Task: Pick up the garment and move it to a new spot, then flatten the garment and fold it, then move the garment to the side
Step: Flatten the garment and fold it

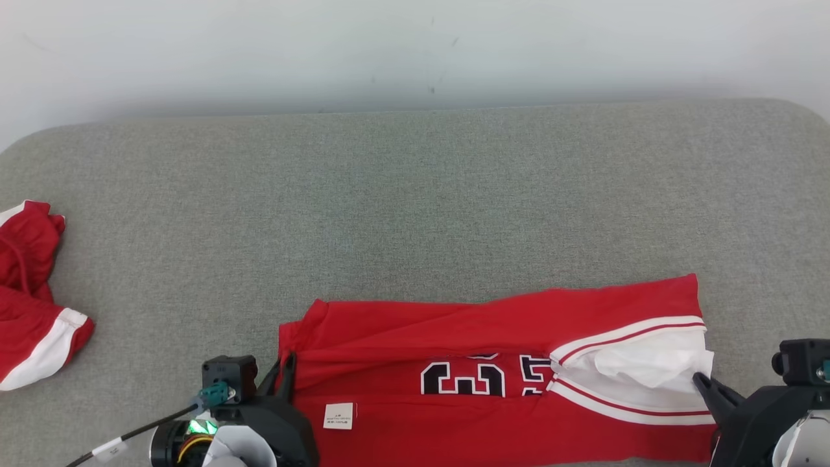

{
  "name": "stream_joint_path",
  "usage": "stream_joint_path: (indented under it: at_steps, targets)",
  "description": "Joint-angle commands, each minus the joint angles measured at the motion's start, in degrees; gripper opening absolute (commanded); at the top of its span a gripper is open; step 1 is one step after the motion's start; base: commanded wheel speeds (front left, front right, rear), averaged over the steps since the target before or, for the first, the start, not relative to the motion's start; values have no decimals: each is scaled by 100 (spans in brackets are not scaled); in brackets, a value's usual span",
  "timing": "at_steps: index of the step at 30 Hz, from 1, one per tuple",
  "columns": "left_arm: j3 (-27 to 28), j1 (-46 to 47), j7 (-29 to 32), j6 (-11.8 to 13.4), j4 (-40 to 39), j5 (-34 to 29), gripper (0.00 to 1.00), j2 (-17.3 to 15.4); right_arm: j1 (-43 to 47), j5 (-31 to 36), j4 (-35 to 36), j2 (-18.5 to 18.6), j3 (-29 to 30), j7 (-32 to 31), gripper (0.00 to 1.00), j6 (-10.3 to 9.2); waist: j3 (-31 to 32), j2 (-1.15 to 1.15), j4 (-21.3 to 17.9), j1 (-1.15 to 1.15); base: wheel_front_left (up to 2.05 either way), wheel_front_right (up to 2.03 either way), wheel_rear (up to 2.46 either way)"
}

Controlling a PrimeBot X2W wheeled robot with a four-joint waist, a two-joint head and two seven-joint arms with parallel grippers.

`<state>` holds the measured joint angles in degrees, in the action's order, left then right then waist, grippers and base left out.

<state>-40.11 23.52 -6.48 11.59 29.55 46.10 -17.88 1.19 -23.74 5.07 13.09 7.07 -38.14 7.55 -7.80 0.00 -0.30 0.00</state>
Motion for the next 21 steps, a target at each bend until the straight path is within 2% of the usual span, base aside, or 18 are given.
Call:
stream_joint_path:
  at_steps: [1,2,3,4,10,15,21]
  targets:
    - [3,-102,-30,0,15,44,86,3,85,92,20,-22,5,-8,20,-13,3,0,4,0,0,0,0]
    - [4,-138,-46,0,15,55,100,14,135,107,-4,-26,-32,-44,49,-13,9,0,7,0,0,0,0]
    - [-3,-160,-56,5,20,56,100,22,174,129,-18,-31,-61,-75,95,-13,16,0,8,0,0,0,0]
    - [-6,-174,-78,18,26,59,100,27,193,135,-34,-49,-66,-124,100,-13,26,0,8,0,0,0,0]
    - [127,-380,-492,13,-27,124,100,48,323,218,-65,-27,-70,-206,100,-13,128,0,12,0,0,0,0]
    - [541,-746,-868,-143,-379,-54,100,57,410,232,-27,-103,57,-108,100,-13,311,0,39,0,0,0,0]
    - [1704,-1597,-868,-390,-1579,-1198,100,291,516,252,-102,-197,207,16,100,-13,573,0,129,0,0,0,0]
